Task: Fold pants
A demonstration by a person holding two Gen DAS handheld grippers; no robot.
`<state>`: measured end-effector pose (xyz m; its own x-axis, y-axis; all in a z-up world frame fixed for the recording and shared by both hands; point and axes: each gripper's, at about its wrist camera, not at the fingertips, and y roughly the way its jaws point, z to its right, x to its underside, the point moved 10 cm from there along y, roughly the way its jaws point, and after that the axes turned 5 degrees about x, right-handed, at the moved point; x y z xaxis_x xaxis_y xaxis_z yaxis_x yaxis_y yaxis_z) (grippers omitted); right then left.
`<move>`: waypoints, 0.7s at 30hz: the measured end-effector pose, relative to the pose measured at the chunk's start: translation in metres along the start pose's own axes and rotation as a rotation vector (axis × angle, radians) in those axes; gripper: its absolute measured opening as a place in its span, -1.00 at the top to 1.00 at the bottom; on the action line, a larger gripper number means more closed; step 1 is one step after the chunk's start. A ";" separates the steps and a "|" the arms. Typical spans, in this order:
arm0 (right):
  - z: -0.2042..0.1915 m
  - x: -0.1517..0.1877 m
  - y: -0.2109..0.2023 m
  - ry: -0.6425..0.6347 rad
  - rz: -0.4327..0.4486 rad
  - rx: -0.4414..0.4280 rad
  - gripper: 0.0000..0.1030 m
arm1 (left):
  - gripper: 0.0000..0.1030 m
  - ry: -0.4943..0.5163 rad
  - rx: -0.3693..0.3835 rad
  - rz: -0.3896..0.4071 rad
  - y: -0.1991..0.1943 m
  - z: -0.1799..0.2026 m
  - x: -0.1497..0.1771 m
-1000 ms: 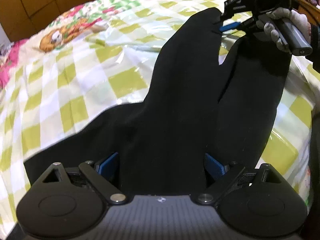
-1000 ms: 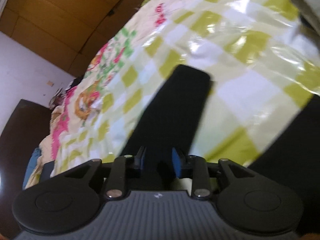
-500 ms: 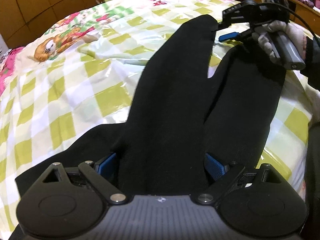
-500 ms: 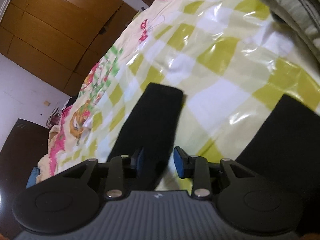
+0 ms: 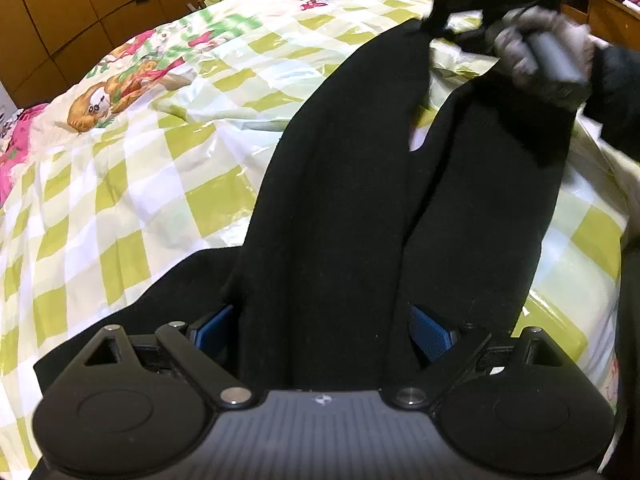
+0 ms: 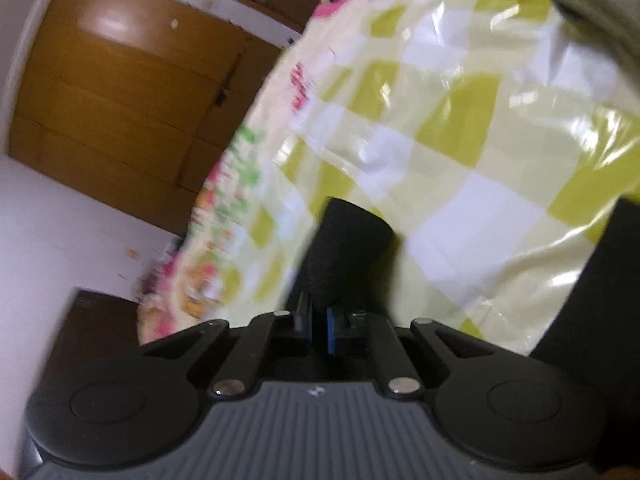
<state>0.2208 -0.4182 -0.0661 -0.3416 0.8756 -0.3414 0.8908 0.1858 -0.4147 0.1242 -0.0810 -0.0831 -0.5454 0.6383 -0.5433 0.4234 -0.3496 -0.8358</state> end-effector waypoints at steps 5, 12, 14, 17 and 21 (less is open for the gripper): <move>-0.034 -0.010 -0.087 -0.025 0.072 -0.107 0.86 | -1.00 0.019 0.004 0.017 -0.009 0.005 -0.003; 0.054 0.016 -0.157 -0.020 0.082 0.122 0.86 | -1.00 0.057 0.037 -0.002 -0.002 0.026 0.004; 0.096 0.030 -0.144 0.021 -0.004 0.231 0.79 | -1.00 0.064 0.044 -0.007 -0.001 0.032 0.005; 0.104 0.031 -0.142 0.102 0.013 0.175 0.66 | -1.00 0.073 0.039 -0.011 -0.004 0.034 0.005; 0.090 0.021 -0.135 0.050 0.034 0.182 0.53 | -1.00 0.069 0.039 -0.021 -0.005 0.032 0.008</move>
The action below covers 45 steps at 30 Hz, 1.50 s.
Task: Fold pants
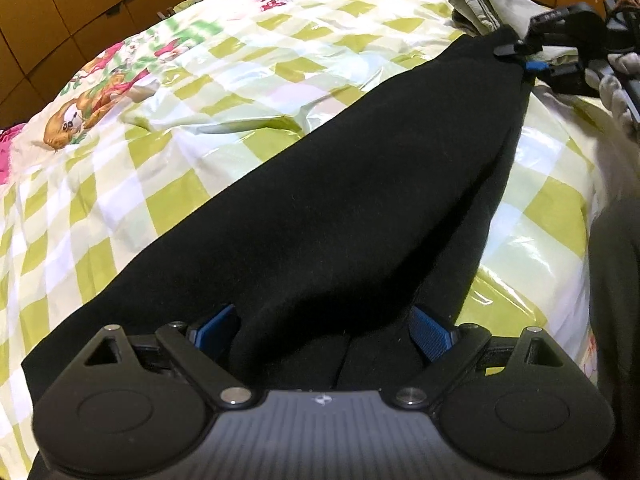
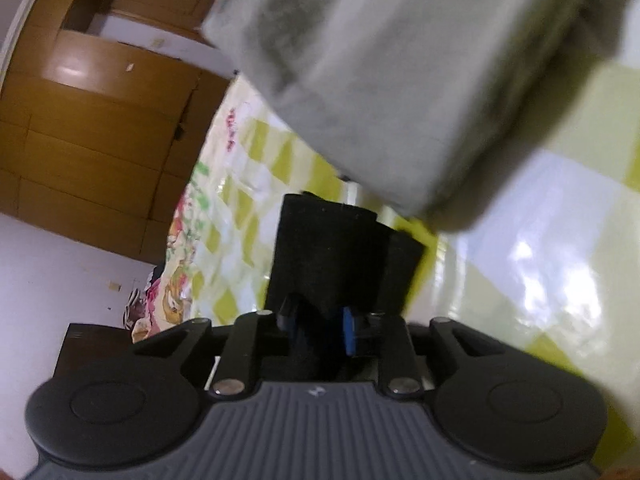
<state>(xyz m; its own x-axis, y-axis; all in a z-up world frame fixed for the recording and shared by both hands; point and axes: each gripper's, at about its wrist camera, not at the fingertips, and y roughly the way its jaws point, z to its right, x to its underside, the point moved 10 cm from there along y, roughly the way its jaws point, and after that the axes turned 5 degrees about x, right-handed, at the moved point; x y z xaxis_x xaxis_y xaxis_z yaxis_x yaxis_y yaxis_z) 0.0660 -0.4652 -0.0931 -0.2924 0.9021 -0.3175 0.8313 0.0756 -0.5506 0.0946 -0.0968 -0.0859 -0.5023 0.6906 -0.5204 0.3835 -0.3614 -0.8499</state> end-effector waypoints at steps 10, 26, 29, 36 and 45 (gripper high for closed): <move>-0.128 -0.025 -0.046 -0.120 0.120 -0.350 0.84 | -1.00 -0.008 -0.005 -0.001 -0.002 0.002 0.003; -0.004 -0.009 -0.011 -0.176 0.011 0.235 0.72 | -1.00 -0.042 -0.048 -0.013 -0.027 -0.007 0.028; -0.013 -0.003 -0.040 -0.271 0.051 0.303 0.66 | -1.00 -0.091 -0.064 -0.028 -0.041 -0.012 0.051; -0.107 0.106 -0.033 -0.510 -0.191 0.071 0.54 | -1.00 -0.274 -0.137 -0.023 -0.075 -0.040 0.110; -0.267 0.362 0.046 -0.997 -0.688 -0.284 0.47 | -1.00 -0.534 -0.323 -0.005 -0.136 -0.111 0.212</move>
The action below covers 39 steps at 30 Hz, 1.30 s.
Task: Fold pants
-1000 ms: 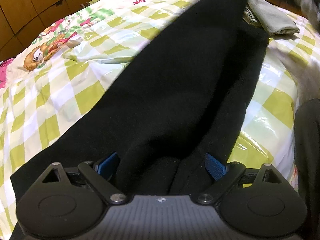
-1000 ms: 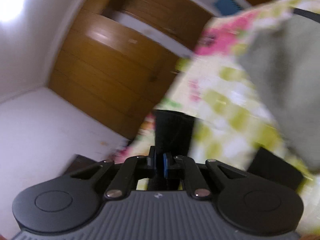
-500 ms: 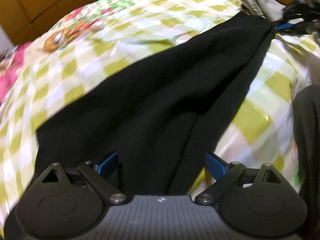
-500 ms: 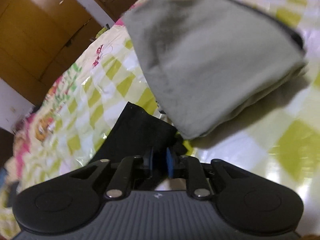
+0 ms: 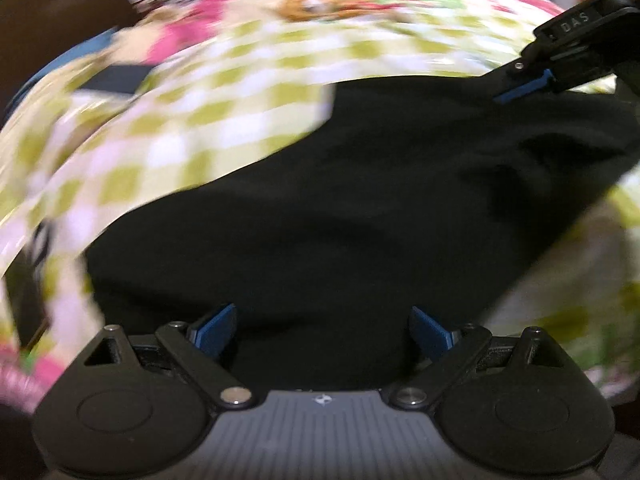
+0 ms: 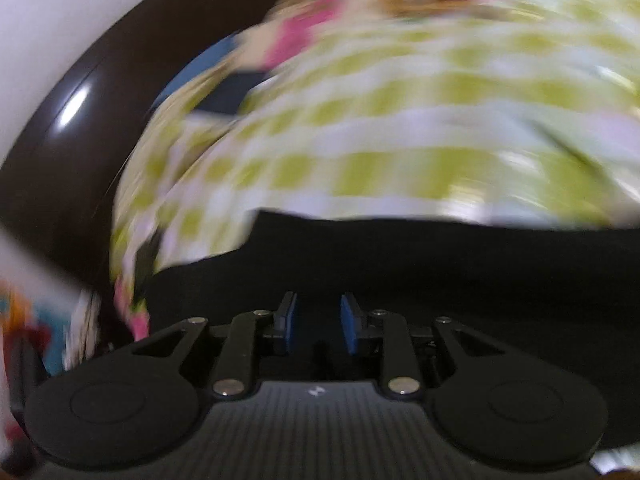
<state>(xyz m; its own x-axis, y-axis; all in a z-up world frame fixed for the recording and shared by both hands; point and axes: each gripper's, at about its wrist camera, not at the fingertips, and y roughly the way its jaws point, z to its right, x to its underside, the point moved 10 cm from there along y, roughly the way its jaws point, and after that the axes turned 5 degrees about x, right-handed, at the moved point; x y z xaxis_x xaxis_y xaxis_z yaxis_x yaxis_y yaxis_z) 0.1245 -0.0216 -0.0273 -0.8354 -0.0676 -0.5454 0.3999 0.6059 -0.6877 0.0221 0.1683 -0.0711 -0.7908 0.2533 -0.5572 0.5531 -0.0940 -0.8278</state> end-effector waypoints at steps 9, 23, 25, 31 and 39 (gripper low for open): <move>-0.044 -0.066 0.097 -0.271 -0.104 0.030 -0.07 | -1.00 -0.205 -0.087 0.059 -0.008 -0.097 0.019; 0.002 -0.092 0.100 -0.178 -0.116 0.251 0.84 | -1.00 -0.250 -0.119 0.022 0.032 -0.126 0.028; -0.053 -0.092 0.091 -0.308 -0.100 0.054 0.83 | -1.00 -0.250 -0.121 0.028 0.027 -0.127 0.032; -0.180 -0.033 0.157 -0.611 -0.366 -0.315 -0.04 | -1.00 -0.282 -0.087 0.026 0.019 -0.128 0.045; -0.199 0.019 0.242 -0.798 -0.551 -0.317 -0.21 | -1.00 -0.291 -0.039 -0.007 0.042 -0.126 0.050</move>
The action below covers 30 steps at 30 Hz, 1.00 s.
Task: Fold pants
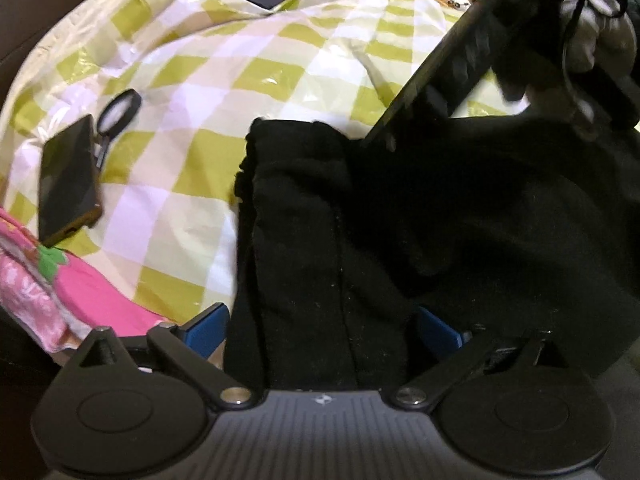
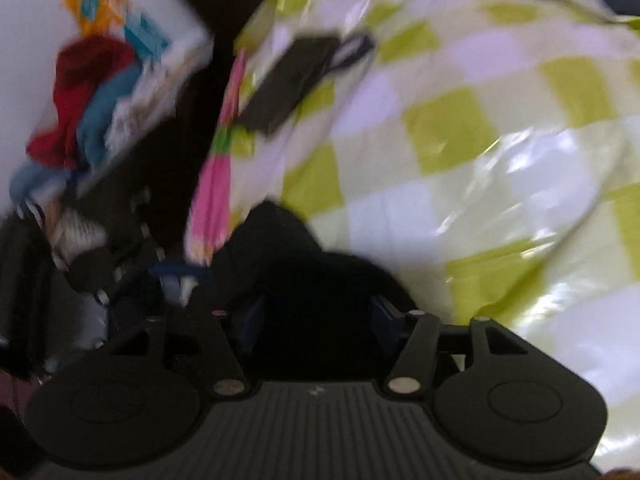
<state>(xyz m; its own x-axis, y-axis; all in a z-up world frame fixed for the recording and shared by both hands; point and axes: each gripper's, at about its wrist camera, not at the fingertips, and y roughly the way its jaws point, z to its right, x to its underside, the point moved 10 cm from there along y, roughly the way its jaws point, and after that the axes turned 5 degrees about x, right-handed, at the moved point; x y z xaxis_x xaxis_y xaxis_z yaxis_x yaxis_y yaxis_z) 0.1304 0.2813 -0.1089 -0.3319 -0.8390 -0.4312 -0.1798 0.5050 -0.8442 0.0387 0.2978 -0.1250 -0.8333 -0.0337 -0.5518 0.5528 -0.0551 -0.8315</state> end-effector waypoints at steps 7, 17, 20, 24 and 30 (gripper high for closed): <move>-0.003 0.003 -0.018 -0.029 0.030 0.006 -0.29 | -1.00 -0.019 0.008 0.025 0.001 -0.001 -0.003; -0.020 -0.020 0.019 -0.206 -0.003 0.047 -0.65 | -0.97 -0.032 0.017 0.050 0.001 -0.003 -0.001; -0.026 -0.014 0.026 -0.195 -0.003 0.109 -0.25 | -0.96 -0.023 0.014 0.057 0.004 -0.002 -0.002; -0.029 -0.009 0.003 -0.059 -0.039 0.072 0.64 | -0.86 -0.008 0.017 0.070 0.005 -0.005 -0.012; 0.000 -0.033 -0.023 -0.029 0.001 0.187 0.87 | -0.73 0.104 -0.024 0.147 0.013 -0.009 -0.057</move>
<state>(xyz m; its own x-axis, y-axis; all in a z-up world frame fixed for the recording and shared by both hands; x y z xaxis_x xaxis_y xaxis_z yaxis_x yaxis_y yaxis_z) 0.1450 0.2971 -0.0753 -0.3045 -0.8453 -0.4390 -0.0036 0.4619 -0.8869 0.0930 0.3080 -0.1049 -0.7396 0.0636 -0.6700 0.6694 -0.0335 -0.7421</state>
